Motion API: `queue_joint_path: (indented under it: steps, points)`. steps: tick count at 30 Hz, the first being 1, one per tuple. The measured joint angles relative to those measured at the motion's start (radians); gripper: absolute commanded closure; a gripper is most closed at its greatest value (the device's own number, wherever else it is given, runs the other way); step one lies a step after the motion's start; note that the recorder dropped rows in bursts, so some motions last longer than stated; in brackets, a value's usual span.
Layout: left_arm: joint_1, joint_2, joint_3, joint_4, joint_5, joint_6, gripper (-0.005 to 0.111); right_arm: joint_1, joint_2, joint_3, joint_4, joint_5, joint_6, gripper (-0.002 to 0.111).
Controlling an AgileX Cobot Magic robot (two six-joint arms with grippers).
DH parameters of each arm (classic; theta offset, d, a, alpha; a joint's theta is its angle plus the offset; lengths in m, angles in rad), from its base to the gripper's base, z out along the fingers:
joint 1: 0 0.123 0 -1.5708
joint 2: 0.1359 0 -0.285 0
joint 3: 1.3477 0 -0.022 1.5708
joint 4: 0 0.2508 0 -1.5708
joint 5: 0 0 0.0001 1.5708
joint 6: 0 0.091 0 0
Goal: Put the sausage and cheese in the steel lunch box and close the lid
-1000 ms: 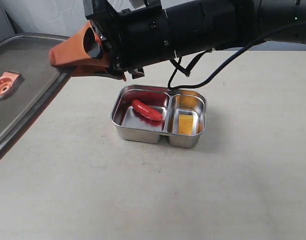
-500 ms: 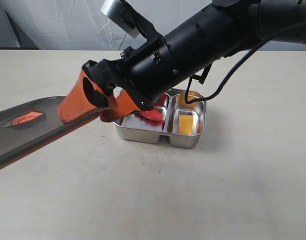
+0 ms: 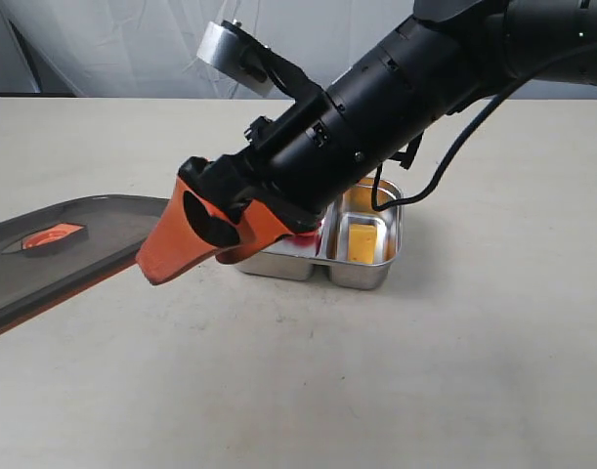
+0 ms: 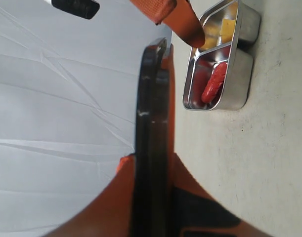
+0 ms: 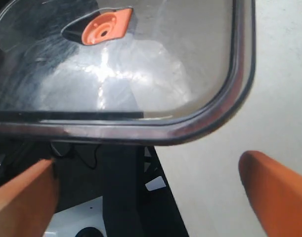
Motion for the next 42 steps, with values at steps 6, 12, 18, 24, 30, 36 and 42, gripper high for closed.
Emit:
queue_joint_path:
  steps: [6, 12, 18, 24, 30, 36, 42]
  points:
    - [0.0, 0.0, 0.0, 0.0, 0.0, 0.0, 0.106, 0.0, 0.0, 0.0, 0.004, 0.041, 0.002, 0.012]
    - [0.0, 0.0, 0.0, 0.0, 0.0, 0.0, 0.106, 0.002, 0.0, 0.0, 0.006, 0.047, 0.011, 0.012]
    - [0.0, 0.0, 0.0, 0.0, 0.012, 0.0, 0.106, 0.004, 0.0, 0.0, -0.019, 0.037, 0.126, 0.012]
    - [-0.009, 0.0, 0.0, 0.0, 0.034, 0.004, 0.106, 0.004, 0.0, 0.0, -0.036, -0.068, 0.259, 0.012]
    - [-0.009, 0.0, 0.0, -0.041, 0.034, 0.055, 0.106, 0.004, 0.017, 0.0, 0.071, -0.06, 0.316, 0.012]
    - [-0.009, 0.0, 0.0, -0.103, 0.037, 0.096, 0.106, 0.004, 0.122, 0.0, 0.315, 0.039, 0.282, 0.049]
    - [-0.009, -0.008, -0.004, -0.101, 0.044, 0.098, 0.106, -0.011, 0.127, 0.0, 0.355, 0.006, 0.228, 0.107]
